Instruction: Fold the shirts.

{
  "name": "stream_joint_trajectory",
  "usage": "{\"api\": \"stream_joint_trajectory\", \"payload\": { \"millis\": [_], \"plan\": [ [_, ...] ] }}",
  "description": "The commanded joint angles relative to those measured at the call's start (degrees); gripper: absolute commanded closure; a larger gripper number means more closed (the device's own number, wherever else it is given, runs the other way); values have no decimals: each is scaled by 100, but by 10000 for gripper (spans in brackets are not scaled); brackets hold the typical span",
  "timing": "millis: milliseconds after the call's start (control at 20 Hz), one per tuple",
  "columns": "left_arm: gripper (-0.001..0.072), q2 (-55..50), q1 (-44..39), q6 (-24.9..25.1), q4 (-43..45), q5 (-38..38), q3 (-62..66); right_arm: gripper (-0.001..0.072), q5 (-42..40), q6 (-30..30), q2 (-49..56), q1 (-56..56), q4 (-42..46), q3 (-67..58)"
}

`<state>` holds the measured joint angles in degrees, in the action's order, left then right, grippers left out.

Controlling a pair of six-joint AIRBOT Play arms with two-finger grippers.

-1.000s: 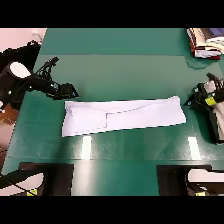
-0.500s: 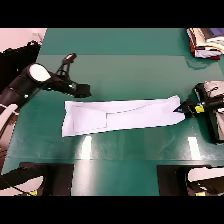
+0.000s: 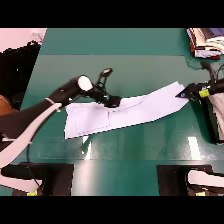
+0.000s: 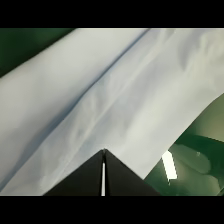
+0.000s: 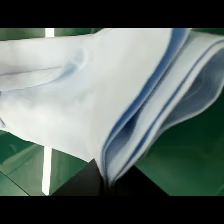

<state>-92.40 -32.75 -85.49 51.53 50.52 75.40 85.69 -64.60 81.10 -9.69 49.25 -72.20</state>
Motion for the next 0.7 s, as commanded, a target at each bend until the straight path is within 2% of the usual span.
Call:
{"api": "stream_joint_trajectory", "payload": {
  "millis": [0, 250, 500, 650],
  "plan": [
    [683, -763, -428, -11, -105, -7, 509, 695, 240, -531, -688, 599, -24, -623],
    [683, -1119, -568, -24, -474, 17, 645, 695, 234, -1204, -887, 1709, -28, -1510],
    [683, -1104, -546, -4, -459, 70, 647, 695, 68, -1211, -879, 2621, -26, -2028],
    [684, -966, -278, 0, -426, 505, 831, 695, -155, -1209, -879, 3042, -26, -2098]
  ]
}}
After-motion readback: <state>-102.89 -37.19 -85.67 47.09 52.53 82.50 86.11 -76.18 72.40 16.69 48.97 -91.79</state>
